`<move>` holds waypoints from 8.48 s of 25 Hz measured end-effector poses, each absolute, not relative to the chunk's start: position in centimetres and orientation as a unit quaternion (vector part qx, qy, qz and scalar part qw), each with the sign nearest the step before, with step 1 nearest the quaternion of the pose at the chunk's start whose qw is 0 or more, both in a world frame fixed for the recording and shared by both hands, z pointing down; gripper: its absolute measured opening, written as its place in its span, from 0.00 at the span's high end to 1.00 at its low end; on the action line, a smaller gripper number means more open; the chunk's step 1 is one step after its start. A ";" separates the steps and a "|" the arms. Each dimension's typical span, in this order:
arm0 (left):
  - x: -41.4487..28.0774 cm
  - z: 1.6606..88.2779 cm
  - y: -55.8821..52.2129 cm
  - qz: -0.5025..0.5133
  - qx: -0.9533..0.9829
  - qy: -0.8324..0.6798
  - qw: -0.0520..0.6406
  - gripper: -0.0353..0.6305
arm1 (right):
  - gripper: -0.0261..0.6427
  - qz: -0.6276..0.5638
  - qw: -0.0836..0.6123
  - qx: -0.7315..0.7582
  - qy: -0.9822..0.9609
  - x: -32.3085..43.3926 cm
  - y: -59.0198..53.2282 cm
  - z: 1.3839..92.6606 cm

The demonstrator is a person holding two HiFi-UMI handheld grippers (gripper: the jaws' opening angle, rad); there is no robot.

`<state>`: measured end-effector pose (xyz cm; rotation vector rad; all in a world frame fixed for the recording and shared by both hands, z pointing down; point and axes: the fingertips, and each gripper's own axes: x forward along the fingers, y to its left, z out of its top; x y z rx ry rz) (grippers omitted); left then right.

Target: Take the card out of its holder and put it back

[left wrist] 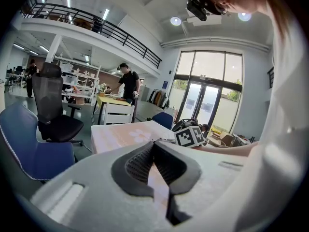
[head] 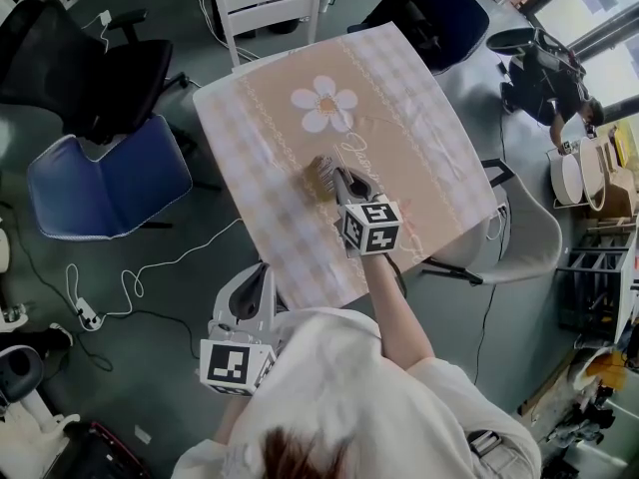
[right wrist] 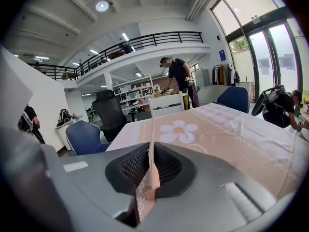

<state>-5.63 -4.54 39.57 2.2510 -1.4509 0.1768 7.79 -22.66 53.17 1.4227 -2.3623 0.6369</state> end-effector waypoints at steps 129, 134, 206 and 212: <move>-4.6 37.4 -1.2 0.025 0.851 -0.495 0.175 0.95 | 0.94 0.137 -0.043 0.523 -0.840 13.5 -0.8 34.9; -4.5 37.3 -1.1 0.027 0.852 -0.494 0.171 0.95 | 0.94 0.139 -0.044 0.525 -0.839 13.6 -0.7 35.0; -7.3 39.2 -3.0 0.017 0.797 -0.556 0.234 0.95 | 0.94 0.146 -0.023 0.502 -0.852 11.1 -18.0 37.0; -7.3 39.4 -3.0 0.025 0.788 -0.568 0.236 0.95 | 0.94 0.159 -0.005 0.500 -0.851 11.3 -19.0 38.9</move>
